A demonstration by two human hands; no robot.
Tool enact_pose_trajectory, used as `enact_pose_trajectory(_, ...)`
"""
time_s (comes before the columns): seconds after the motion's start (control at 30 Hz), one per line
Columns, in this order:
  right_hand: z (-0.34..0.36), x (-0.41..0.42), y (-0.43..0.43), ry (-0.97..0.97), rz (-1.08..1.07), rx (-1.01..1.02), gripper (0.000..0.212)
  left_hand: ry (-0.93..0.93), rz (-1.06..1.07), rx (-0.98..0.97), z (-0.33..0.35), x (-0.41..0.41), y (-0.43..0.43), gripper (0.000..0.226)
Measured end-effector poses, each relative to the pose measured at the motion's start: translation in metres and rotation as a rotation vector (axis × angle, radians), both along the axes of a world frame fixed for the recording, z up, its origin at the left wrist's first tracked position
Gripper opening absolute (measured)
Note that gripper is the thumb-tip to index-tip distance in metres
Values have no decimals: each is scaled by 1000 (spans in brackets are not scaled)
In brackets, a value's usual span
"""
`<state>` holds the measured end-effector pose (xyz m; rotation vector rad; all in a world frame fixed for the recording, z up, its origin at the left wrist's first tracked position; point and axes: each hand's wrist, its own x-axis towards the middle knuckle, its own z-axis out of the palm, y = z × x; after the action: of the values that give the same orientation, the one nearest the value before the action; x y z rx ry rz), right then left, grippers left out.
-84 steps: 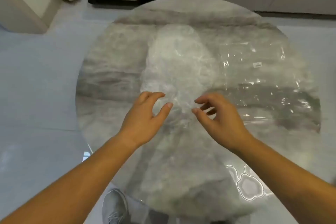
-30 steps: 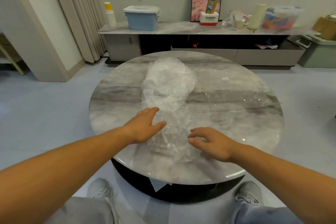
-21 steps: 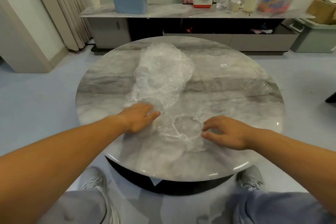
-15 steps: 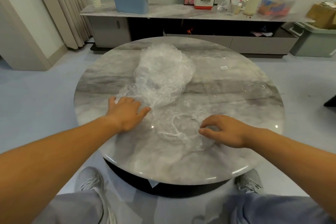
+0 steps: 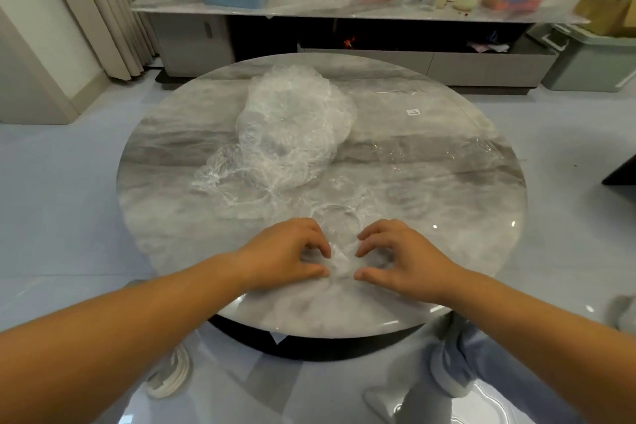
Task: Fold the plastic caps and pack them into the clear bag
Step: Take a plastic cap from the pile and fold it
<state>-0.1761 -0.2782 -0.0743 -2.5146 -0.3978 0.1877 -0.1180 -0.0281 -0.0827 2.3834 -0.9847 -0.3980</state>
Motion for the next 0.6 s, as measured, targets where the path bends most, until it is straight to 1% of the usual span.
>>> enact_pose_trajectory(0.1, -11, 0, 5, -12, 17, -8, 38, 11, 34, -42, -3, -4, 3, 9)
enact_pose_trajectory(0.17, -17, -1, 6, -28, 13, -4, 38, 32, 75, -107, -6, -9, 7, 5)
enact_pose_trajectory(0.3, -23, -6, 5, -69, 24, 15, 14, 82, 133, -192, -10, -15, 15, 6)
enact_pose_trajectory(0.37, -23, -5, 5, -85, 13, 41, 8, 92, 165, -216, -8, -18, 17, 8)
enact_pose_trajectory(0.43, -19, -3, 5, -91, -9, 85, 7, 113, 216, -235, -6, -20, 17, 8)
enact_pose_trajectory(0.47, -16, -2, 5, -90, -18, 99, 7, 131, 245, -238, -5, -20, 18, 8)
enact_pose_trajectory(0.6, -9, 1, 4, -6, -59, 115, 23, 217, 340, -250, -2, -18, 15, 12)
